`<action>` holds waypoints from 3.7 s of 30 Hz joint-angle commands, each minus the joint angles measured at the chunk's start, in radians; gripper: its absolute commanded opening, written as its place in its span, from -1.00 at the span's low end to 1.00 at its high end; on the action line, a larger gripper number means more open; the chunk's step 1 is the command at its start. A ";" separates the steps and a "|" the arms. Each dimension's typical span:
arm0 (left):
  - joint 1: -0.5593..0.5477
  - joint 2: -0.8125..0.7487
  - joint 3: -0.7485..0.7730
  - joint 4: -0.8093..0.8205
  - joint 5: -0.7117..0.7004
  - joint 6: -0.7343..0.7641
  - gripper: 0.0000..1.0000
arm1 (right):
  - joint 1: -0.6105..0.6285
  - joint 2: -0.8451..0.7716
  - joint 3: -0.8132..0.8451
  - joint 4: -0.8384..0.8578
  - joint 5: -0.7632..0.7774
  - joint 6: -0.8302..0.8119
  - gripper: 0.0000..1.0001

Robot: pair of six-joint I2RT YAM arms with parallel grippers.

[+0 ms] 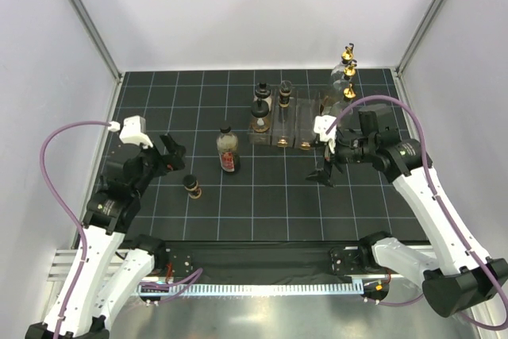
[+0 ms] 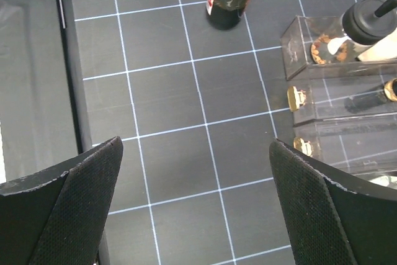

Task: Organize the condiment bottles
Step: Pick up the bottle from the center of the board.

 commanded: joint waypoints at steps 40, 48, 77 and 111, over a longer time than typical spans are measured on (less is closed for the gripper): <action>0.005 0.300 -0.030 -0.256 0.130 -0.220 0.97 | -0.089 -0.078 -0.188 0.114 -0.177 -0.048 0.99; -0.027 0.344 -0.050 -0.237 0.128 -0.241 0.94 | -0.089 -0.073 -0.188 0.108 -0.179 -0.052 1.00; -0.159 0.517 -0.016 -0.196 -0.027 -0.250 0.91 | -0.087 -0.071 -0.188 0.092 -0.182 -0.071 0.99; -0.162 0.436 0.080 -0.248 -0.076 -0.098 -1.00 | -0.087 -0.068 -0.188 0.082 -0.169 -0.086 1.00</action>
